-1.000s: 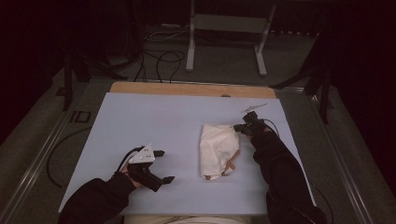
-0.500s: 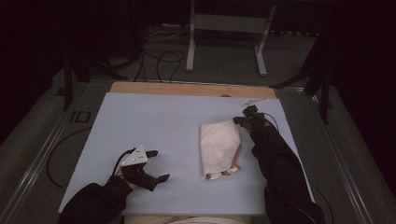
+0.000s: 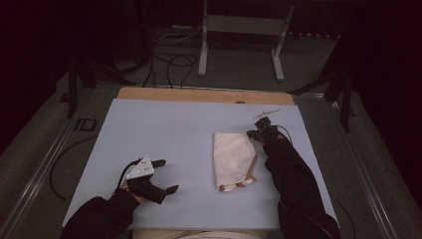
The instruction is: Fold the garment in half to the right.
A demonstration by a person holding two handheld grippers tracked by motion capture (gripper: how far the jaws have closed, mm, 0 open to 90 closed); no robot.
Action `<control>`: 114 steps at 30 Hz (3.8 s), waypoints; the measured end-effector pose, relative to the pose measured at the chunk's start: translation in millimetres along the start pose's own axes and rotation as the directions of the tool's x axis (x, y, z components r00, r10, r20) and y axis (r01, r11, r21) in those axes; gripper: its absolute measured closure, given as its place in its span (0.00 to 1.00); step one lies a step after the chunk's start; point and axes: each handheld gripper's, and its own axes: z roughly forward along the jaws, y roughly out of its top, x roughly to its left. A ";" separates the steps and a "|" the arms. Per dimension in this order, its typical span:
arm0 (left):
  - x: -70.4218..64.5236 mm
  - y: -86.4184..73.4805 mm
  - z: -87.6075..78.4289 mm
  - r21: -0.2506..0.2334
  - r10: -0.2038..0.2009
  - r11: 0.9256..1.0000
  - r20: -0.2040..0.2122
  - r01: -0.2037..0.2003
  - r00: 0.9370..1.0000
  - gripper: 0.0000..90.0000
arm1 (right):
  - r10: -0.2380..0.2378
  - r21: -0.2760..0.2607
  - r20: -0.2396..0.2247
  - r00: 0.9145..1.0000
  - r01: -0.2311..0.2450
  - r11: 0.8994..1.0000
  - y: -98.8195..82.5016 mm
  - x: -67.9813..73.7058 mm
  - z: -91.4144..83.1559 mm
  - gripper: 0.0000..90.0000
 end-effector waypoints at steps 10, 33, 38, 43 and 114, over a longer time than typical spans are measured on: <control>2.1 0.5 -3.9 -0.013 0.000 1.000 -0.009 0.000 1.000 0.00 | 0.009 0.010 0.002 1.000 -0.009 1.000 -4.9 0.8 6.6 0.98; 13.2 5.7 -20.4 -0.017 -0.018 1.000 -0.055 0.017 0.998 0.00 | -0.013 -0.104 -0.143 0.990 -0.002 0.995 20.4 26.4 -16.6 0.15; 15.1 3.8 -21.8 -0.011 -0.024 1.000 -0.052 0.024 0.998 0.00 | -0.034 -0.113 -0.164 0.986 0.015 0.994 21.3 38.2 -14.6 0.12; 18.2 2.8 -23.4 -0.015 -0.042 0.999 -0.048 0.042 0.998 0.00 | -0.061 -0.122 -0.196 0.979 0.037 0.992 26.1 50.8 -16.2 0.12; 28.2 -18.7 -59.3 0.035 -0.022 0.999 -0.073 0.024 0.997 0.00 | -0.161 -0.184 -0.126 0.979 0.137 0.973 -87.5 71.6 -92.4 0.10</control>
